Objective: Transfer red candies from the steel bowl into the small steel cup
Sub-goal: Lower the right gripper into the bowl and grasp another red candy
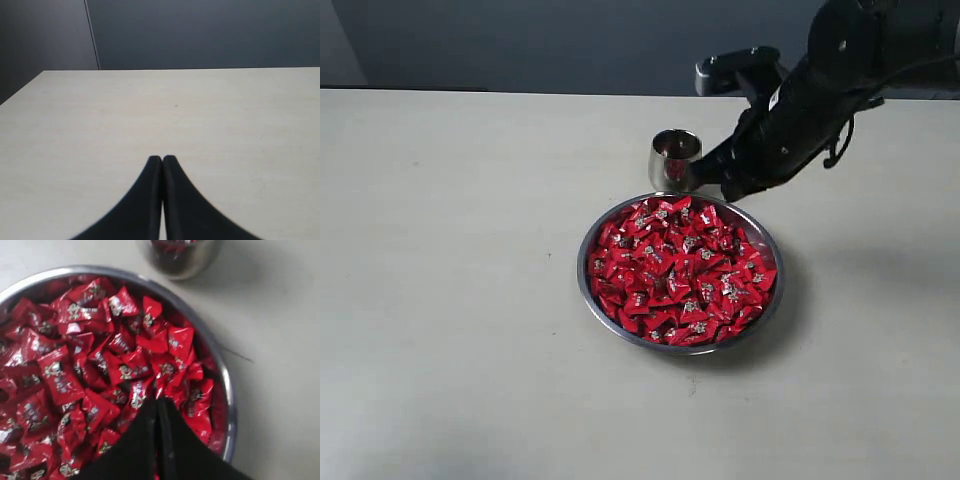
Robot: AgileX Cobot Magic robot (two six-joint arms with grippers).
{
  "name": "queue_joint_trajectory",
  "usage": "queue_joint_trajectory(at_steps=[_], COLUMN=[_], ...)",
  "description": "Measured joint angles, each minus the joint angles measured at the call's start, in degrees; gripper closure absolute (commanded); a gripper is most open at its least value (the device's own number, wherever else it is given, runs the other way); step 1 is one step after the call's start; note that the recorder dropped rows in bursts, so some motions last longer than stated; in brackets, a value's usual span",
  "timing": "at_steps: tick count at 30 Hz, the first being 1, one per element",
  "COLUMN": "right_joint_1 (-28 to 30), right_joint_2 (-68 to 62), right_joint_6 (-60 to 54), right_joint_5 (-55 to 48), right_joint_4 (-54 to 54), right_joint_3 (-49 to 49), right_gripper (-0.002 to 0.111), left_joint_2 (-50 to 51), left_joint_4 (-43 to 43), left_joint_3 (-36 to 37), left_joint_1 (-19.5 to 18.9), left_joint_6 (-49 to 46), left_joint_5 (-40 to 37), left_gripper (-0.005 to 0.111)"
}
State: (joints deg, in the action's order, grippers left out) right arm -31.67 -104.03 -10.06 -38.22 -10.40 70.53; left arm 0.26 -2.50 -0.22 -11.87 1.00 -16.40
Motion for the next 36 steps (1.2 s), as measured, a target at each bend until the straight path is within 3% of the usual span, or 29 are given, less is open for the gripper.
queue_joint_trajectory(at_steps=[7,14,36], right_joint_1=[-1.9,-6.2,-5.2], right_joint_2=[0.0,-2.0,-3.1], right_joint_6=[-8.8,-10.3,4.2], right_joint_5=[0.0,-0.7,4.2], right_joint_4=[-11.0,-12.0,13.3], right_joint_3=[-1.8,-1.8,-1.4], right_gripper=[0.109,0.109,0.109], left_joint_2=[0.0,0.0,0.0], left_joint_4=[0.0,0.0,0.0], left_joint_3=[0.0,0.0,0.0], left_joint_1=[0.0,0.0,0.0], left_joint_6=[0.0,0.0,0.0], left_joint_5=[0.0,0.0,0.0], left_gripper=[0.106,0.106,0.106])
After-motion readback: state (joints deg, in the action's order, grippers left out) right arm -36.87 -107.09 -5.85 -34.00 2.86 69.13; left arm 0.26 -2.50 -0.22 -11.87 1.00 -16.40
